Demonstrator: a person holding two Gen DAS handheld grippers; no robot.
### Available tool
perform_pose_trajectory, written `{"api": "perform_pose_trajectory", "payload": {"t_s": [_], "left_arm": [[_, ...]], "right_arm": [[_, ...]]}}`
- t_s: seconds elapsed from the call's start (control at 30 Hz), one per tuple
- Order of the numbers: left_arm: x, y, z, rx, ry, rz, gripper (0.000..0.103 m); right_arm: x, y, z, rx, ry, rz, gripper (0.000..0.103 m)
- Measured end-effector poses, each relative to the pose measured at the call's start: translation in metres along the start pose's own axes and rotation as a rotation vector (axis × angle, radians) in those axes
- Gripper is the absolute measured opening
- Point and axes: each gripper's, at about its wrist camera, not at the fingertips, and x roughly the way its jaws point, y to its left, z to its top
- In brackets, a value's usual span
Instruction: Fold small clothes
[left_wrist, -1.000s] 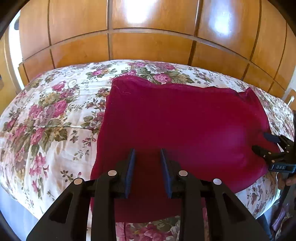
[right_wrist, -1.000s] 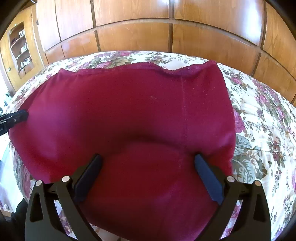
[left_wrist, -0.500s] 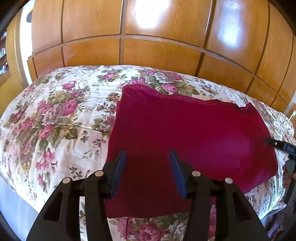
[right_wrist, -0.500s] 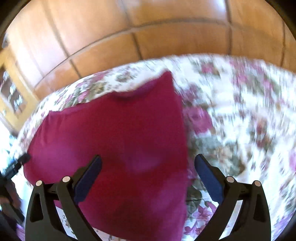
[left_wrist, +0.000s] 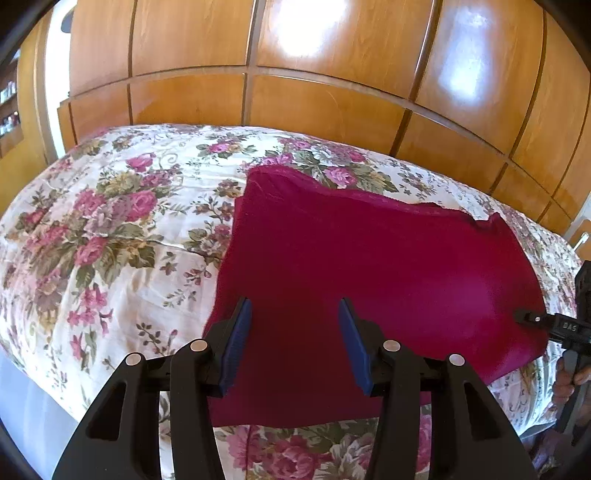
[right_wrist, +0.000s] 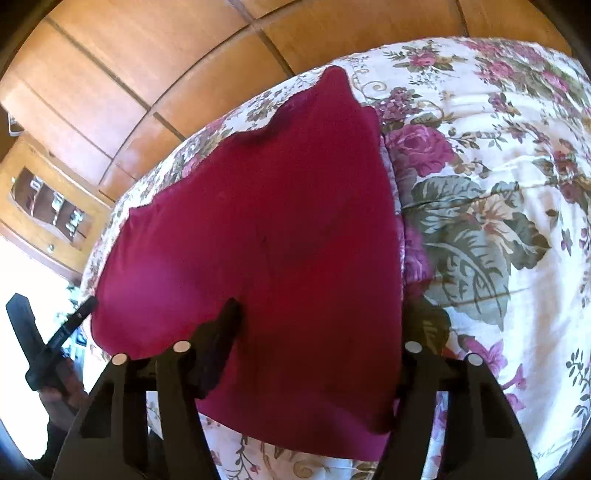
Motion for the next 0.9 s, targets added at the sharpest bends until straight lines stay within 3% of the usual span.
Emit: {"api": "perform_pose_trajectory", "payload": {"t_s": [0.07,0.13,0.2,0.43,0.57,0.7,0.9], "left_arm": [[-0.001,-0.001,0.001,0.004,0.003,-0.017,0.04],[-0.002,0.0,0.002,-0.004,0.01,-0.044,0.032],[-0.003,0.002,0.004,-0.012,0.011,-0.065,0.027],[0.004,0.009,0.007,-0.06,0.05,-0.155,0.027],[0.007,0.026,0.009,-0.153,0.066,-0.233,0.027],[0.007,0.053,0.01,-0.285,0.07,-0.313,0.027],[0.0,0.085,0.015,-0.391,0.039,-0.366,0.027]], "right_arm": [[-0.001,-0.001,0.002,0.027,0.002,0.013,0.049],[-0.005,0.002,0.006,0.042,-0.005,0.025,0.032],[-0.016,0.009,0.01,0.039,-0.028,0.048,0.029],[-0.046,0.073,0.031,-0.092,-0.099,0.139,0.027],[-0.04,0.125,0.038,-0.205,-0.097,0.181,0.027],[-0.013,0.181,0.035,-0.315,-0.051,0.219,0.027],[0.057,0.25,0.002,-0.499,0.076,0.175,0.027]]}}
